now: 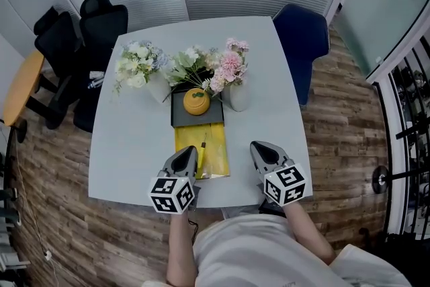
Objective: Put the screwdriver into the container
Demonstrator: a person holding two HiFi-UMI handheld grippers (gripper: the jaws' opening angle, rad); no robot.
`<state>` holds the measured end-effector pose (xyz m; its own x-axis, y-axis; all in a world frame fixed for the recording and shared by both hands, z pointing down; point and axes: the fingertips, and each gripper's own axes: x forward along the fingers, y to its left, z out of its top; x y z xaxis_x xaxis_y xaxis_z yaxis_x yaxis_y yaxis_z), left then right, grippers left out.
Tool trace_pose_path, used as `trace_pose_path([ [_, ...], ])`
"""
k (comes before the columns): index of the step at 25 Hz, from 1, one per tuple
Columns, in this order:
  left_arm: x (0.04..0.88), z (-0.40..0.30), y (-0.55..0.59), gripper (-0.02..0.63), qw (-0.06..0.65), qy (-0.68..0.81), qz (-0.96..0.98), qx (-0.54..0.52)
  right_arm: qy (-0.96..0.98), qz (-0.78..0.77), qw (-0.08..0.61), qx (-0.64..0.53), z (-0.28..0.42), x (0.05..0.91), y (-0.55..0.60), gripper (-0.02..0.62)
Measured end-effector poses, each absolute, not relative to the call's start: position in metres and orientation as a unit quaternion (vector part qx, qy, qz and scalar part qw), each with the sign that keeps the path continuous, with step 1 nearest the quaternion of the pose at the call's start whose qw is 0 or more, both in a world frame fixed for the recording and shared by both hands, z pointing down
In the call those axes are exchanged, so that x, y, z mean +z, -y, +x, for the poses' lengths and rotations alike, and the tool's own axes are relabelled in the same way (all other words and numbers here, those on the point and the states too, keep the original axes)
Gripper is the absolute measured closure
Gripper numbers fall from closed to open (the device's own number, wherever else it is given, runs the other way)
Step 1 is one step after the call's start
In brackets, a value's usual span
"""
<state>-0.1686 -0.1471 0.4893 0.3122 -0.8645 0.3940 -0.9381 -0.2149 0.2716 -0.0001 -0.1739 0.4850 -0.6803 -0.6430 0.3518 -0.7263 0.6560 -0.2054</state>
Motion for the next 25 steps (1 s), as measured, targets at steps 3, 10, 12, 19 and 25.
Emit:
trace_pose_path([
  [3, 0.488, -0.169, 0.145, 0.601, 0.228, 0.585, 0.774, 0.077, 0.902, 0.378, 0.126, 0.165, 0.001, 0.485, 0.172, 0.58],
  [10, 0.489, -0.175, 0.141, 0.601, 0.241, 0.592, 0.767, 0.06, 0.906, 0.368, 0.13, 0.164, -0.001, 0.486, 0.164, 0.58],
  [12, 0.489, -0.177, 0.14, 0.601, 0.245, 0.592, 0.766, 0.055, 0.906, 0.368, 0.129, 0.166, -0.002, 0.486, 0.164, 0.58],
  [19, 0.491, -0.181, 0.136, 0.601, 0.249, 0.591, 0.765, 0.053, 0.908, 0.366, 0.126, 0.162, -0.006, 0.483, 0.163, 0.58],
  [25, 0.488, -0.183, 0.136, 0.601, 0.248, 0.592, 0.765, 0.051, 0.906, 0.369, 0.126, 0.162, -0.005, 0.482, 0.164, 0.58],
])
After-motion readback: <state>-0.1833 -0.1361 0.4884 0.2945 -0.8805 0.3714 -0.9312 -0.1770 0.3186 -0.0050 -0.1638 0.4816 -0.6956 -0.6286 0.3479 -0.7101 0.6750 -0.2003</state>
